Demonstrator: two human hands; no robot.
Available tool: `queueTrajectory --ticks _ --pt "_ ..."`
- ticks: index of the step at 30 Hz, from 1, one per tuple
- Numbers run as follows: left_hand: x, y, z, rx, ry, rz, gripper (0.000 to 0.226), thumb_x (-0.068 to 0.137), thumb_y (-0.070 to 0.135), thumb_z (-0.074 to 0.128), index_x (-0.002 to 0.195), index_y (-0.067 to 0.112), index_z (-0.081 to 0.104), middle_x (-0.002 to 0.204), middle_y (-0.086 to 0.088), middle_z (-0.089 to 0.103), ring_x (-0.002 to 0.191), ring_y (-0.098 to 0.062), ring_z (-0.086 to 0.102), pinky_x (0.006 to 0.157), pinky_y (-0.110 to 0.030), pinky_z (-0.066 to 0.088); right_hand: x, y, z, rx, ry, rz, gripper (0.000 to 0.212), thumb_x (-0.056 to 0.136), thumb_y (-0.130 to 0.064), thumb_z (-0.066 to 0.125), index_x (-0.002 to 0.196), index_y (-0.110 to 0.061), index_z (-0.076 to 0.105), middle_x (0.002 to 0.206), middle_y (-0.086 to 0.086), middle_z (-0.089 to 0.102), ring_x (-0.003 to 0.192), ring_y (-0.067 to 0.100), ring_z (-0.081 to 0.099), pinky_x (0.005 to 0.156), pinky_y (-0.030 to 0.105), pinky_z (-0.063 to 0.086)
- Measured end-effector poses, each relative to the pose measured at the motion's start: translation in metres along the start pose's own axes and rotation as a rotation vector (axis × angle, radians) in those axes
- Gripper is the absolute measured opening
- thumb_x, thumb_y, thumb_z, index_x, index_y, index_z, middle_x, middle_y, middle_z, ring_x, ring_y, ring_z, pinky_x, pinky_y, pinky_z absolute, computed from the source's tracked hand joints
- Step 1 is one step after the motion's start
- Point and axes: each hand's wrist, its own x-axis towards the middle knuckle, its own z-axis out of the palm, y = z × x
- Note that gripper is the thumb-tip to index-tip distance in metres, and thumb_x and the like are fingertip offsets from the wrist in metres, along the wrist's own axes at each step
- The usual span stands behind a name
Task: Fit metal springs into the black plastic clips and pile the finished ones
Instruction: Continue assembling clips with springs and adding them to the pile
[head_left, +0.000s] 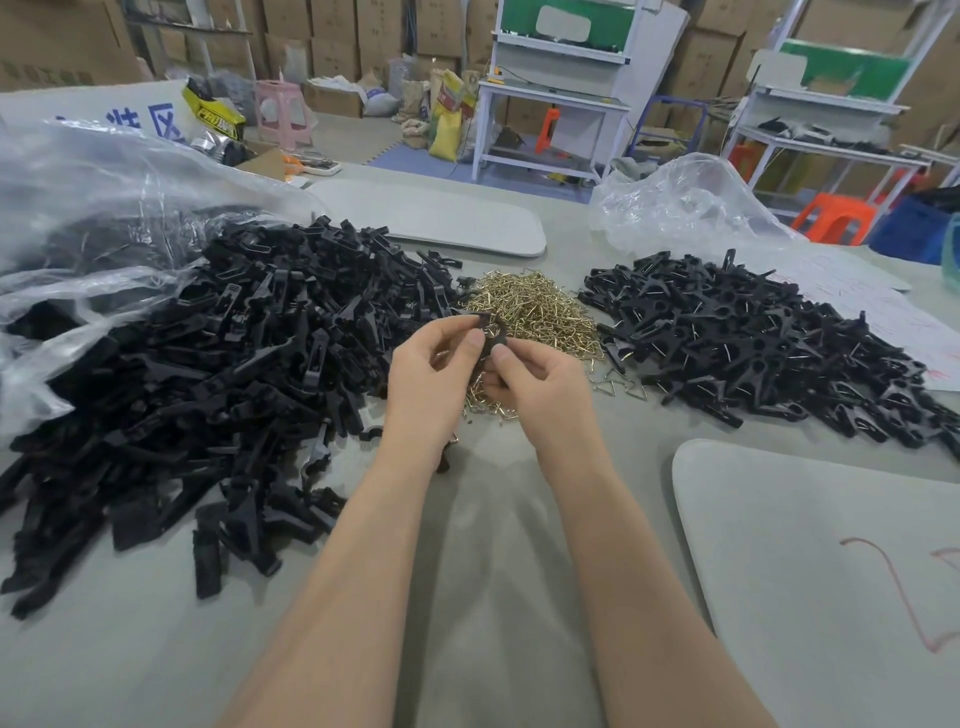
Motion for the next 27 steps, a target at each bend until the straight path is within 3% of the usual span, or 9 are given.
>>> queueTrajectory --ticks 4,7,10,13,15,19,23,27 --pt "-0.0009 0.0001 0.0011 0.018 -0.117 -0.049 0.035 0.089 0.006 0.06 0.096 0.04 0.065 0.1 0.003 0.065 0.094 -0.013 0.062 0.089 -0.025 0.051 0.0018 0.0002 -0.0078 -0.01 -0.02 0.017 0.027 0.095 0.0 0.051 0.087 -0.022 0.066 0.067 -0.011 0.065 0.063 -0.002 0.063 0.066 0.015 0.052" --pt "-0.0005 0.0007 -0.0006 -0.05 -0.098 -0.09 0.033 0.09 0.003 0.059 0.098 0.035 0.066 0.104 0.002 0.068 0.105 -0.017 0.063 0.1 -0.037 0.047 0.0028 -0.001 -0.0088 -0.011 -0.014 0.022 0.031 0.095 0.002 0.048 0.09 -0.024 0.064 0.079 -0.004 0.067 0.072 0.002 0.066 0.068 0.015 0.054" --pt "0.0007 -0.0012 -0.001 -0.099 -0.068 -0.118 0.03 0.089 0.001 0.06 0.101 0.028 0.065 0.106 0.003 0.069 0.107 -0.012 0.062 0.098 -0.03 0.047 0.0028 -0.0012 -0.0101 -0.044 0.02 0.017 0.024 0.094 0.001 0.05 0.097 -0.019 0.062 0.087 -0.002 0.068 0.081 0.007 0.066 0.076 0.019 0.055" --pt "0.002 -0.0019 -0.0007 -0.122 -0.058 -0.11 0.026 0.088 -0.001 0.061 0.103 0.02 0.065 0.101 0.004 0.069 0.098 -0.005 0.063 0.081 -0.012 0.049 0.0015 -0.0005 -0.0087 -0.125 0.024 -0.018 0.019 0.092 -0.001 0.055 0.096 -0.019 0.062 0.092 0.0 0.069 0.086 0.009 0.065 0.082 0.022 0.053" --pt "0.0026 -0.0018 -0.0011 -0.112 -0.057 -0.108 0.024 0.088 0.0 0.061 0.104 0.017 0.065 0.1 0.003 0.069 0.094 -0.001 0.063 0.076 -0.009 0.048 0.0009 -0.001 -0.0075 -0.153 0.024 -0.039 0.018 0.09 -0.002 0.058 0.096 -0.017 0.063 0.091 -0.001 0.07 0.083 0.006 0.065 0.079 0.018 0.051" --pt "0.002 -0.0024 -0.0016 -0.114 -0.074 -0.138 0.024 0.089 0.002 0.061 0.098 0.024 0.065 0.094 0.007 0.069 0.09 -0.002 0.064 0.08 -0.014 0.049 0.0014 -0.0014 -0.0088 -0.154 0.053 -0.042 0.023 0.09 -0.002 0.059 0.089 -0.024 0.062 0.086 -0.007 0.069 0.077 0.001 0.064 0.076 0.016 0.051" --pt "0.0021 -0.0033 -0.0016 -0.092 -0.063 -0.149 0.022 0.089 0.003 0.061 0.1 0.023 0.065 0.1 0.001 0.07 0.098 -0.01 0.063 0.09 -0.026 0.05 0.0026 -0.0006 -0.0095 -0.168 0.067 -0.024 0.02 0.09 -0.003 0.059 0.091 -0.023 0.063 0.09 -0.003 0.069 0.086 0.009 0.066 0.085 0.025 0.052" --pt "0.0021 -0.0027 -0.0015 -0.075 -0.06 -0.154 0.022 0.089 0.004 0.062 0.102 0.021 0.065 0.104 -0.001 0.069 0.103 -0.013 0.063 0.097 -0.033 0.048 0.0037 -0.0004 -0.01 -0.172 0.079 -0.019 0.019 0.09 -0.003 0.058 0.098 -0.019 0.064 0.09 -0.002 0.069 0.09 0.013 0.066 0.084 0.022 0.052"
